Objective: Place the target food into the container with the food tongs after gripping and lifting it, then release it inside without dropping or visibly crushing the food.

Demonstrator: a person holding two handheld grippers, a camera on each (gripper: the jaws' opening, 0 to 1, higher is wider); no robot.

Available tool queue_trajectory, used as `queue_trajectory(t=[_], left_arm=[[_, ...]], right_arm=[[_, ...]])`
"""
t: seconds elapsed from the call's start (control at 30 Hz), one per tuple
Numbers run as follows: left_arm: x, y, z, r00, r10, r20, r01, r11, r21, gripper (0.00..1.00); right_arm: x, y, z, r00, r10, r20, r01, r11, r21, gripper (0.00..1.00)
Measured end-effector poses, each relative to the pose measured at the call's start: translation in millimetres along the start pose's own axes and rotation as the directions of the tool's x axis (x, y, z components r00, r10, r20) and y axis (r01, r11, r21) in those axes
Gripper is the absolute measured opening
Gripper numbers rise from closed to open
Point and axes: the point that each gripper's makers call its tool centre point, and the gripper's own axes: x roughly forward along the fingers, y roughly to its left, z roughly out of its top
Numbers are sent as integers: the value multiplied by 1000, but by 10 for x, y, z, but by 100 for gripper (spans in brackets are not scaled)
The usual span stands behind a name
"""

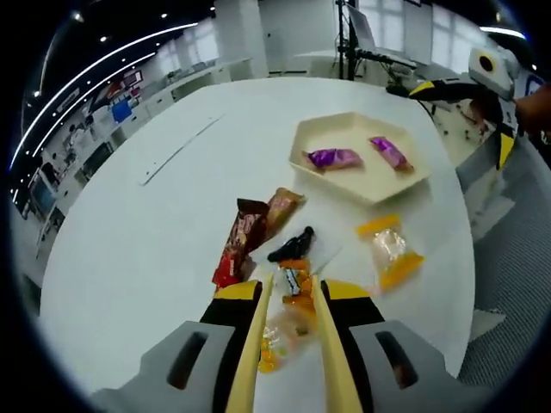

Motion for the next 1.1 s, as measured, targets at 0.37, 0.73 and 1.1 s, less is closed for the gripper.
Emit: queue_trajectory(t=[0.37,0.73,1.1], left_arm=[[56,-37,5,999,-22,36,23,1000,-19,23],[89,-60,34,998,-43,53,46,998,-48,23],[94,-103,75,998,-33,61,31,999,39,23]], right_arm=[[4,4,-6,1000,2,-3,-2,1000,9,99],[3,6,-14,1000,4,-7,-4,1000,11,98],[4,17,-8,1000,7,-7,-7,1000,7,98]])
